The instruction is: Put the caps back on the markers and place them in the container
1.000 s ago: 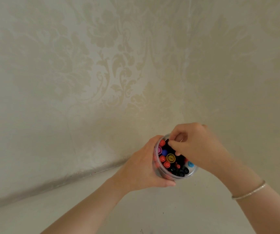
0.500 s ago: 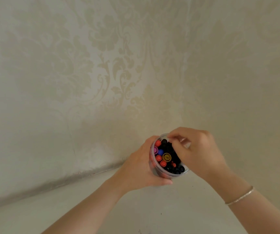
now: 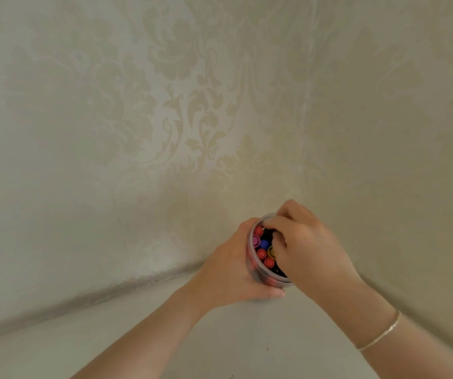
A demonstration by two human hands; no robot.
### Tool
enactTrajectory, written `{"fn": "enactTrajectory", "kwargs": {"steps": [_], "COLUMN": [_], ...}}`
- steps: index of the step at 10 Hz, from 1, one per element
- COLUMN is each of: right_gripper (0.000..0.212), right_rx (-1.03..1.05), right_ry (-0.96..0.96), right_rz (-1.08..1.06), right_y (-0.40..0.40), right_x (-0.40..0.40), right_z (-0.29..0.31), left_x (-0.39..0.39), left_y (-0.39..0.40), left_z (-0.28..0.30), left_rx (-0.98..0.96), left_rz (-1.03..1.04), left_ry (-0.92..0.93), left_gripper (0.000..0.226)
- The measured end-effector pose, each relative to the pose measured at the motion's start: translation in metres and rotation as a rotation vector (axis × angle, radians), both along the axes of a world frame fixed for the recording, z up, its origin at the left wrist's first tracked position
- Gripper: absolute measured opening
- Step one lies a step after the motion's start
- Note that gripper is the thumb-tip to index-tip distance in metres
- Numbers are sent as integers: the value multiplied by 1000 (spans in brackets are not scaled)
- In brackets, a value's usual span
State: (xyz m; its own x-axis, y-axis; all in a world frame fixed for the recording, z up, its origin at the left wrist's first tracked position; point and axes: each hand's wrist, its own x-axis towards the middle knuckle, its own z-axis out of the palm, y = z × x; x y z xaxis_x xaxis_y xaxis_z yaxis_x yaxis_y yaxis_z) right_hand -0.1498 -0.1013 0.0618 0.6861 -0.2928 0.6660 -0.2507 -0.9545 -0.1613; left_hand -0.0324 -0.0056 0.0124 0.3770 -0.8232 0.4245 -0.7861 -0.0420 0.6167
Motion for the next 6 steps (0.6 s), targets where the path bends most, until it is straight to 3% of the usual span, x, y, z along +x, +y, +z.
{"fn": "enactTrajectory", "kwargs": {"steps": [1,3,4,5,6], "right_gripper": [26,17,17,8,13], "right_rx": [103,285,292,390,472], "right_ry": [76,38,82,-104,-278], "right_rz": [-51,22,24,71,63], "right_y": [-2,-4,-3,-10,-18], "right_x": [-3,-9,-12,-18,-28], "right_z": [6,11,9,15,28], "left_x": [1,5,6,10,12], "left_y": [-3,-4,-6,-7,-10], "left_z": [-1,-4,-2,-6,-20], "left_rx": [-5,-25,-50,-94,-138], "left_rz": [-4,-13,-20,-1,-5], "left_ry": [24,75,100,181,382], "left_gripper": [106,106,103,102,110]}}
